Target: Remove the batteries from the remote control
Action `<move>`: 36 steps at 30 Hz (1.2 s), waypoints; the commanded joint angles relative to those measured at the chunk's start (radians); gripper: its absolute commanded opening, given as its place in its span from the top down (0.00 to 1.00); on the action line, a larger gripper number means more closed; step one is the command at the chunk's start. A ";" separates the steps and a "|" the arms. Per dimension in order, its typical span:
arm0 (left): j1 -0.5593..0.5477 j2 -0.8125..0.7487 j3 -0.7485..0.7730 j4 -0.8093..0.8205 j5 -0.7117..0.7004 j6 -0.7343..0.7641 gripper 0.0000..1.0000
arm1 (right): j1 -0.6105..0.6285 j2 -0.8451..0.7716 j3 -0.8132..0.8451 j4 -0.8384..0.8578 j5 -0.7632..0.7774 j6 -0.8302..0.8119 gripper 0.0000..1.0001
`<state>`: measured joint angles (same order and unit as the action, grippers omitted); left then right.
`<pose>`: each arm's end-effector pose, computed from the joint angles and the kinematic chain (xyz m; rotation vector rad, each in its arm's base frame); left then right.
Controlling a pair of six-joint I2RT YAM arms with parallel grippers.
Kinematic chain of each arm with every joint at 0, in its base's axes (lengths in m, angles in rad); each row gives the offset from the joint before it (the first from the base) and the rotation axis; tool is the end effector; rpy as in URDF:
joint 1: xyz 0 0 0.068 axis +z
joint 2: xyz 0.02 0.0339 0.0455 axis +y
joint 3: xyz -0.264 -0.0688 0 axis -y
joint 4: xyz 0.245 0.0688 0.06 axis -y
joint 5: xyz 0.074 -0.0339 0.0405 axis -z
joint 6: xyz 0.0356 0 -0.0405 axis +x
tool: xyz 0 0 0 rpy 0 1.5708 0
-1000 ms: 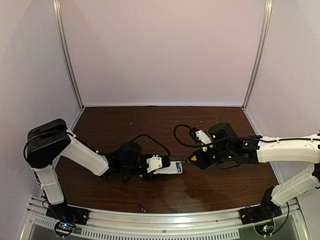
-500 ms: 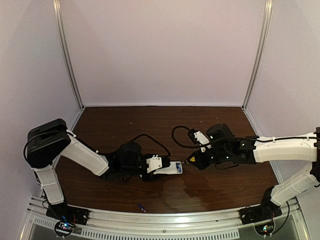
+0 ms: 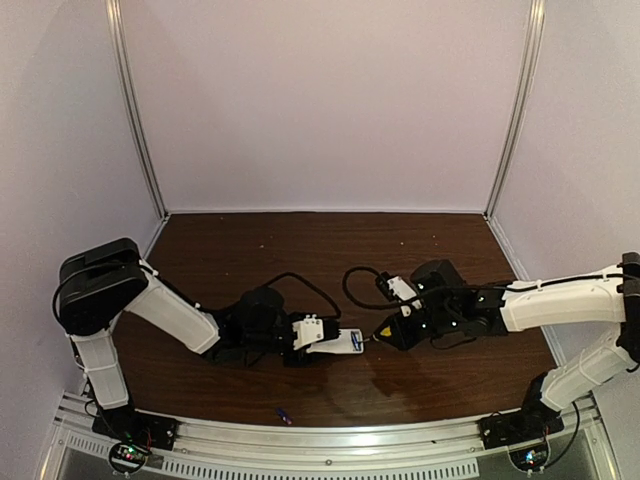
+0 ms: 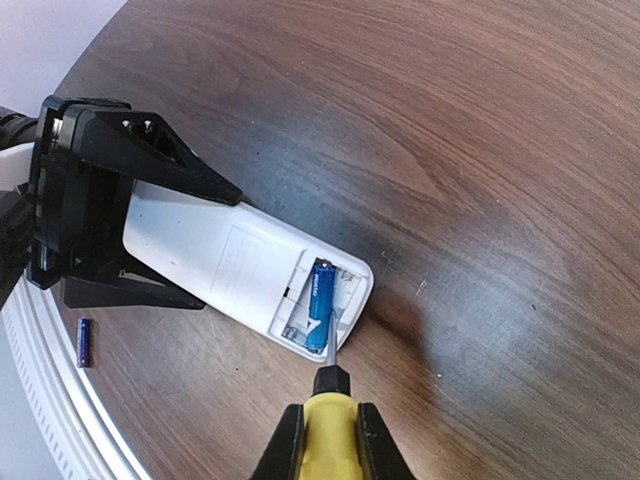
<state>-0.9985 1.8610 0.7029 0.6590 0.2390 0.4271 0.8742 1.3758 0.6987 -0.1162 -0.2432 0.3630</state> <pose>0.1793 -0.2938 0.1141 1.4892 1.4935 -0.5944 0.1689 0.2153 0.1884 -0.7568 2.3987 0.8468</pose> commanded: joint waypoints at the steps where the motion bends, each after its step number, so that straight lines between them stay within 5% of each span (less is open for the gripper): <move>1: -0.002 0.018 -0.024 0.163 0.050 -0.013 1.00 | -0.007 -0.025 -0.040 0.050 -0.037 0.035 1.00; 15: -0.037 0.036 -0.049 0.229 0.012 -0.047 1.00 | -0.007 0.067 -0.156 0.347 -0.112 0.223 1.00; 36: -0.037 0.019 -0.052 0.223 -0.058 -0.014 1.00 | -0.007 -0.104 -0.255 0.305 0.121 0.328 1.00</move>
<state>-1.0275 1.8832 0.6395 0.7979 0.1764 0.3996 0.8680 1.3098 0.4583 0.2386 -0.2287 0.6636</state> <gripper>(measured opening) 0.565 0.157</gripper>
